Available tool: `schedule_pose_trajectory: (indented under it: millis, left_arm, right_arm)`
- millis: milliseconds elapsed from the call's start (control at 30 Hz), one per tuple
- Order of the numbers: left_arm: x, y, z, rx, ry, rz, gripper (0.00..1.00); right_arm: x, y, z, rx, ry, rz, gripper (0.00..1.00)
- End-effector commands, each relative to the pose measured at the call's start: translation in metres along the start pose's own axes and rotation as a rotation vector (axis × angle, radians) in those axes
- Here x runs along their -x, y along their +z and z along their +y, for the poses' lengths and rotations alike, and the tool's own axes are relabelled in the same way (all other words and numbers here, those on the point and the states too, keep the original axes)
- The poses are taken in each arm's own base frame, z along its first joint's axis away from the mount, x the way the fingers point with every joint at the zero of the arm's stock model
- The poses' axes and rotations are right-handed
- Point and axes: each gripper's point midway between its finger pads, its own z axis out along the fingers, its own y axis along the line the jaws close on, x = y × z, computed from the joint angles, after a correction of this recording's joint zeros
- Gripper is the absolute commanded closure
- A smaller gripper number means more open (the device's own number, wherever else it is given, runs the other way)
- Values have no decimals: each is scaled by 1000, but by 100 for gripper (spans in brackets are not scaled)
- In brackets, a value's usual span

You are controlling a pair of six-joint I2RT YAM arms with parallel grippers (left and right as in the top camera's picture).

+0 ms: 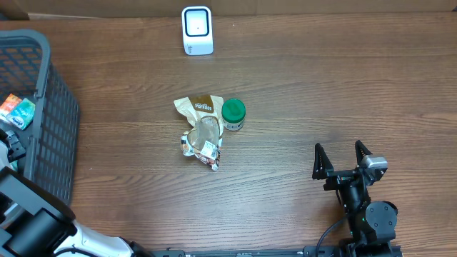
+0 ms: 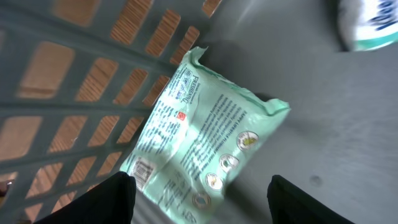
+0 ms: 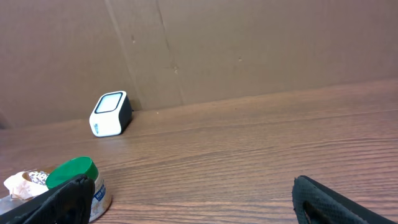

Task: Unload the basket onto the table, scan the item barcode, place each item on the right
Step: 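Grasp the mint-green snack pouch in the basket with the left gripper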

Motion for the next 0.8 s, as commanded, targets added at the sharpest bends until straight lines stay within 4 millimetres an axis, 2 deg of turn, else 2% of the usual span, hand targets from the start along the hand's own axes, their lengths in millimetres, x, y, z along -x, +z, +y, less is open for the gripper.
schedule_pose_trajectory:
  millis: [0, 167, 333, 467, 533, 567, 600, 767]
  left_arm:
    - [-12, 23, -2, -14, 32, 44, 30]
    - [-21, 49, -23, -67, 75, 79, 28]
    - [-28, 61, -29, -72, 82, 106, 33]
    - [-29, 61, -29, -72, 83, 107, 49]
    - [-30, 61, -29, -73, 85, 112, 70]
    - [-31, 61, -29, -75, 89, 117, 88]
    - [-31, 60, -29, -75, 90, 119, 96]
    - [-31, 53, -29, -86, 102, 146, 96]
  right_arm:
    - [-1, 0, 0, 3, -2, -5, 0]
    - [-1, 0, 0, 3, -2, -5, 0]
    - [-1, 0, 0, 4, -1, -5, 0]
    - [-1, 0, 0, 3, -1, -5, 0]
    - [-1, 0, 0, 3, -1, -5, 0]
    - [-1, 0, 0, 4, -2, -5, 0]
    - [-1, 0, 0, 3, -2, -5, 0]
    - [-1, 0, 0, 4, -2, -5, 0]
